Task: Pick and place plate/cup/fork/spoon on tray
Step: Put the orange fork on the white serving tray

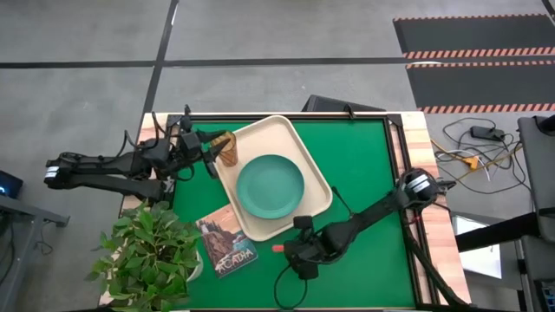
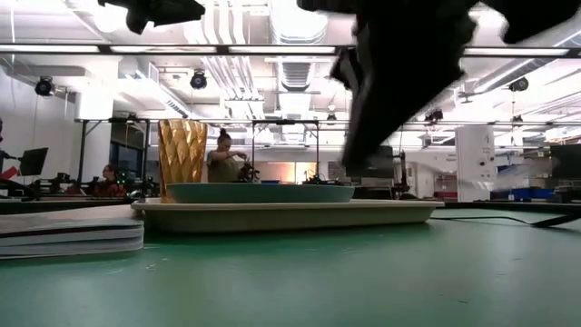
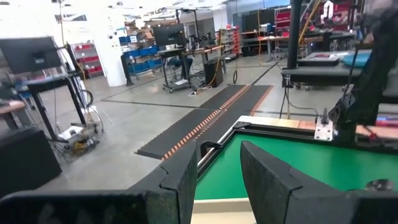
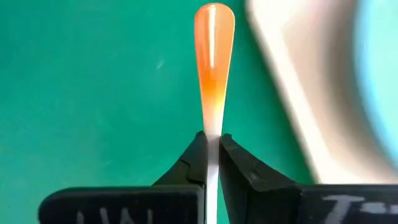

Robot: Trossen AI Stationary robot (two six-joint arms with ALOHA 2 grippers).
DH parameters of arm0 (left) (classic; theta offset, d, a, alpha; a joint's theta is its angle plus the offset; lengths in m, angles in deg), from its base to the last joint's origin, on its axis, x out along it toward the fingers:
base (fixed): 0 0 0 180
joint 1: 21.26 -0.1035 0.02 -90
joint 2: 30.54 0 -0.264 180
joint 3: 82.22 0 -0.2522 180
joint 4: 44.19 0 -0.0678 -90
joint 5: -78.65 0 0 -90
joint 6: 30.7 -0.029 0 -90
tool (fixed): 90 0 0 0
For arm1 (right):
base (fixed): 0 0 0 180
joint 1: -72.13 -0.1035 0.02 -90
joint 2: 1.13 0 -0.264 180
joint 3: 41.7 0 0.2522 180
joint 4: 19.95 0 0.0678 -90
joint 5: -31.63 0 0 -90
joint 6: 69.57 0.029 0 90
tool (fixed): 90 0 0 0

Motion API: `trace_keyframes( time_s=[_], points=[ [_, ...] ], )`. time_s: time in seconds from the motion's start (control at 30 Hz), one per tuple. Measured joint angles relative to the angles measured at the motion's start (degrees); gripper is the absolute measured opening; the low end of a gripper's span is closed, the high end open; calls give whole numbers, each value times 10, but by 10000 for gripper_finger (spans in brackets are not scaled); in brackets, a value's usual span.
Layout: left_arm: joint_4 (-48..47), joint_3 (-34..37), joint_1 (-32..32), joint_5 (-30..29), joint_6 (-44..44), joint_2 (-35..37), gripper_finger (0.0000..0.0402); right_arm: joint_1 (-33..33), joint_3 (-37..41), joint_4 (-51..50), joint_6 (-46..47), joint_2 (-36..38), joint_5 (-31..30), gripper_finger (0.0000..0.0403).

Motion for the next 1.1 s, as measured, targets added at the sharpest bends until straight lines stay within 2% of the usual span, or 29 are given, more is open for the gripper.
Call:
trace_keyframes(
  time_s=[0.1, 0.27, 0.63, 0.8, 0.97, 1.1],
  points=[
    [11, 0, 0, 0, -31, 2, 105, -3, 25, 17, -7, 28, -30, 12],
    [37, -3, 0, 0, -36, 4, 105, -5, 91, 86, -34, 95, -74, 12],
    [37, -86, 0, 2, -65, 6, 105, 0, 295, 365, -149, 249, -99, 12],
    [21, -132, 4, 4, -61, 5, 105, 0, 356, 455, -208, 315, -148, 12],
    [21, -183, 15, 58, -60, -5, 105, 9, 413, 534, -240, 365, -156, 12],
    [22, -229, 29, 116, -45, -35, 105, 33, 454, 638, -271, 389, -157, 12]
  ],
)
